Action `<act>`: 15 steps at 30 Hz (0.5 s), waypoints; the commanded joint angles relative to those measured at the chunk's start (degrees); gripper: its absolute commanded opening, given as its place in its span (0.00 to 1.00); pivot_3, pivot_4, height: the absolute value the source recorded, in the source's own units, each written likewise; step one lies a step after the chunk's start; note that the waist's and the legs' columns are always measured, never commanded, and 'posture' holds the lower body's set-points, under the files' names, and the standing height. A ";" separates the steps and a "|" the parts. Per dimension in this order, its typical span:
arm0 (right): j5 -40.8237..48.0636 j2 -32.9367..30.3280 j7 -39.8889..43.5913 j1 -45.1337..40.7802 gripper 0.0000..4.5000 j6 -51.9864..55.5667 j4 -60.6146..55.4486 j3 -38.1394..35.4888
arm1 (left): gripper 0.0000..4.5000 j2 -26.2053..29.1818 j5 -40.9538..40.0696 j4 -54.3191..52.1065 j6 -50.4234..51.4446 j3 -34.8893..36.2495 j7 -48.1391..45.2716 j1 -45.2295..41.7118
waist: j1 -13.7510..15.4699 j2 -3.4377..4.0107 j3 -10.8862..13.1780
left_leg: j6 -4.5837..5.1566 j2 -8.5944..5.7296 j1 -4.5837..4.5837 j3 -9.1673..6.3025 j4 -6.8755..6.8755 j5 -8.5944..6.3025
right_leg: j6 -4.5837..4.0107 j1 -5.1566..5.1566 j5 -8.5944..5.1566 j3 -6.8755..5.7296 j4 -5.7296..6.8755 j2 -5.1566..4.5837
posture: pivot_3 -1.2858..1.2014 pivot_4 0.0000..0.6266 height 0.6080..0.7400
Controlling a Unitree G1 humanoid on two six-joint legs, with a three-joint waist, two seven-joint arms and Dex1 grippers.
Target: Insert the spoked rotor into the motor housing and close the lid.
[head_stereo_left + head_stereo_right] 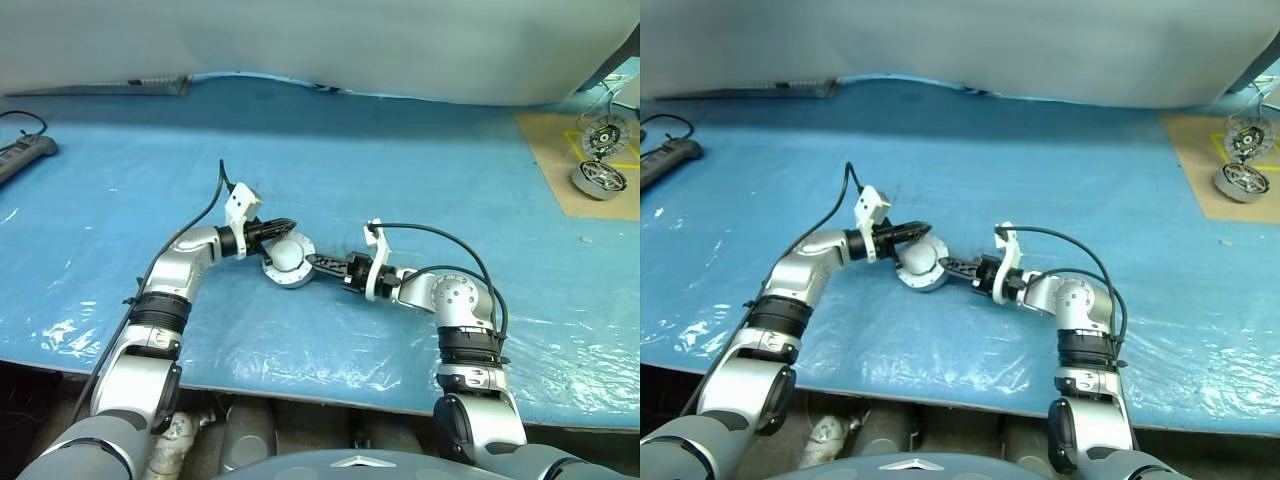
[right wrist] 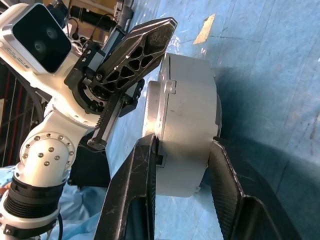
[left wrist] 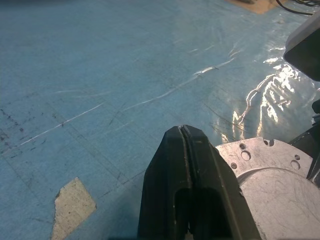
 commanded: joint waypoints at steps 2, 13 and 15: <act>1.29 0.80 -0.91 0.45 0.26 1.86 0.12 1.58 | 0.00 -0.29 0.34 -0.04 1.02 -0.52 0.44 0.43 | -0.01 0.00 0.00 | 0.00 0.00 0.00 0.00 0.00 0.00 | 0.00 0.00 0.00 -0.01 0.00 0.00 | 0.52 0.24 1.00; 6.10 3.34 -7.16 -2.25 0.24 -0.01 3.66 -8.77 | 0.51 -3.27 -15.37 0.19 22.79 16.11 12.14 -1.96 | -0.19 0.00 0.01 | -0.01 -0.11 -0.26 0.00 0.03 0.01 | -0.02 -0.22 0.00 -0.02 0.02 0.03 | 0.52 0.24 1.00; 6.82 3.50 -8.43 -3.34 0.24 -1.40 4.86 -10.80 | 0.66 -4.33 -19.23 0.10 25.67 20.69 15.54 -1.75 | 0.03 -0.01 0.02 | -0.01 -0.14 -0.44 -0.03 0.09 0.01 | -0.01 -0.31 0.01 -0.08 0.02 0.02 | 0.52 0.24 1.00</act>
